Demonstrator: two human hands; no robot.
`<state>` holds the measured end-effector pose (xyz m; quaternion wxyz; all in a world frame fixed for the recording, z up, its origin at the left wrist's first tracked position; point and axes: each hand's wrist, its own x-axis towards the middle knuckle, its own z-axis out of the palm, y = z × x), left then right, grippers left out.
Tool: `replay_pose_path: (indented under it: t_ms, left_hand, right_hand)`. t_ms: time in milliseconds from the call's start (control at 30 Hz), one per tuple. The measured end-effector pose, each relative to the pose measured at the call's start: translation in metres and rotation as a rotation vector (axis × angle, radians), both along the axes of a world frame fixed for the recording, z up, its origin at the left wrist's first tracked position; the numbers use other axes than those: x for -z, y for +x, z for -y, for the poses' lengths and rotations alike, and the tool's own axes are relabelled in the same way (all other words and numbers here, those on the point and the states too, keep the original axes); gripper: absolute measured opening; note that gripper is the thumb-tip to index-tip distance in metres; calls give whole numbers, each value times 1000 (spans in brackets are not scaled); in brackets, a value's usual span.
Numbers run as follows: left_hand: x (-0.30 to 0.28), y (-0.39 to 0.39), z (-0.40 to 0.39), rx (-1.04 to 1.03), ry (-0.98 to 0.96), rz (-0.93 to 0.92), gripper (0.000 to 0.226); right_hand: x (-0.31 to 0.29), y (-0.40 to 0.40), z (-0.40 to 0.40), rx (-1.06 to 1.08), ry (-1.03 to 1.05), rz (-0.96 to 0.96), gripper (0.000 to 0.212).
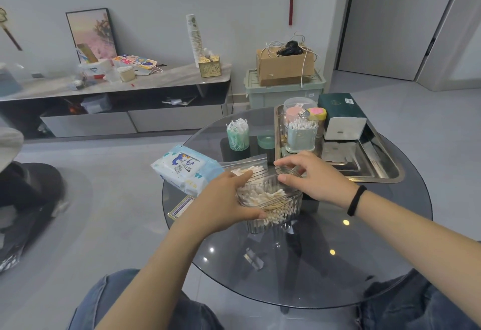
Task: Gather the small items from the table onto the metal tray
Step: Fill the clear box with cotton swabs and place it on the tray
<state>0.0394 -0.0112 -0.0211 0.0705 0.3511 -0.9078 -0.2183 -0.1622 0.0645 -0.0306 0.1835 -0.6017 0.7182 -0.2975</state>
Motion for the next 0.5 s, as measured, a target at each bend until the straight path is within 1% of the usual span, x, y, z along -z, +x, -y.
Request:
replay_pose_path:
  t_ms: [100,233,333,433,500]
  left_hand:
    - [1,1,-2,63,-41,89,93]
    - [12,2,-16,101,-165,182,83]
    - [16,5,-20,130,-103,140,79]
    - [17,8,-17,145,-74,105,77]
    - [17,10,-18,130,-64,115,78]
  right_hand:
    - [2,0,-1,-24,20,44,36]
    - [10,6,-2,-95,58,100,36]
    - [17,11,-3,-118,-16,116,39]
    - [22,10,-3,-110,-49,50,39]
    - [24,10,-4,-97,-51,-13,40]
